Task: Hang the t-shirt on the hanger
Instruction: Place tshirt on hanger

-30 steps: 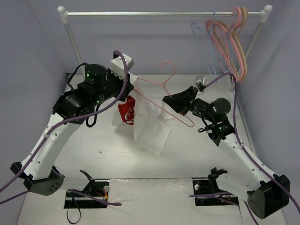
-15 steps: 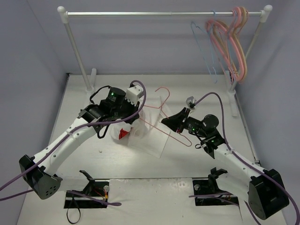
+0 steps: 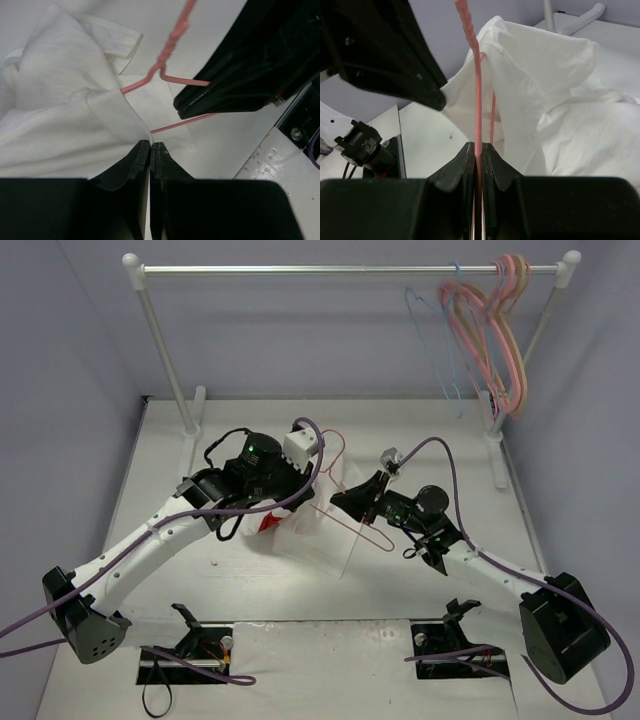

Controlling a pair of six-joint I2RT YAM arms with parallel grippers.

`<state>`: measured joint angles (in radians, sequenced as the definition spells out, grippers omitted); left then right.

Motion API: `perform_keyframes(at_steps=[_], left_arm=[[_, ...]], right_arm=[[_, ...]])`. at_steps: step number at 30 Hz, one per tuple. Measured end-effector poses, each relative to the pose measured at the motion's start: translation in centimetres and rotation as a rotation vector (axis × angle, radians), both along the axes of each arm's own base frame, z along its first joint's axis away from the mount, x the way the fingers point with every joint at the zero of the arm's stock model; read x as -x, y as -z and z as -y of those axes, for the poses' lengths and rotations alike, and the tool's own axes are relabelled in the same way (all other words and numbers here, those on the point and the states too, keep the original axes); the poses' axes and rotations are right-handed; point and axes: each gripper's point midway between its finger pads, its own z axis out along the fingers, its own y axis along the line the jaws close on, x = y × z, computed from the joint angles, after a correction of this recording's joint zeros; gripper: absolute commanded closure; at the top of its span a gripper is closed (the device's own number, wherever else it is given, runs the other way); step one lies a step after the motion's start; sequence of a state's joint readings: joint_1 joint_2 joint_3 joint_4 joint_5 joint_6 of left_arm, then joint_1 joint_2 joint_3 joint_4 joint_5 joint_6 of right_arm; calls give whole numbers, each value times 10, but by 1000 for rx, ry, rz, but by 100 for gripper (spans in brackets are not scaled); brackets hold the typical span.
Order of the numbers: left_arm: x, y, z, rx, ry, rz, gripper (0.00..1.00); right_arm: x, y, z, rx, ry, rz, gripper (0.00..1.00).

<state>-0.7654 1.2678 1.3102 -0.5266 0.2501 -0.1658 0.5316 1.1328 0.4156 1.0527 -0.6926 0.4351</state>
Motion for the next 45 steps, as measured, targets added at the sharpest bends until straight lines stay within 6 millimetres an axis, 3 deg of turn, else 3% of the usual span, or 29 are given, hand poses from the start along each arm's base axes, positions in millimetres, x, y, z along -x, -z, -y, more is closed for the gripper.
perform_keyframes(at_steps=[5,10,15,19,22,25,31,34,45], left_arm=[[13,-1,7,-7,34,6,100],[20,-10,5,5,45,29,100],[24,-18,3,1,56,51,100],[24,-35,-3,22,43,101,100],[26,-50,-6,46,34,136,100],[27,-53,-8,46,26,146,100],[21,-48,-15,12,-17,149,100],[20,-48,-15,12,-21,151,100],[19,-36,7,11,26,92,100]], right_arm=[[-13,-8,-1,12,19,41,100],[-33,-31,11,3,40,87,100],[-41,-78,13,12,35,191,100],[-26,-126,19,-7,27,315,100],[-15,-141,24,-22,25,370,100],[-10,-132,26,-25,25,369,100],[-3,-61,24,25,15,234,100],[3,-37,22,41,8,189,100],[6,-36,6,4,-18,202,100]])
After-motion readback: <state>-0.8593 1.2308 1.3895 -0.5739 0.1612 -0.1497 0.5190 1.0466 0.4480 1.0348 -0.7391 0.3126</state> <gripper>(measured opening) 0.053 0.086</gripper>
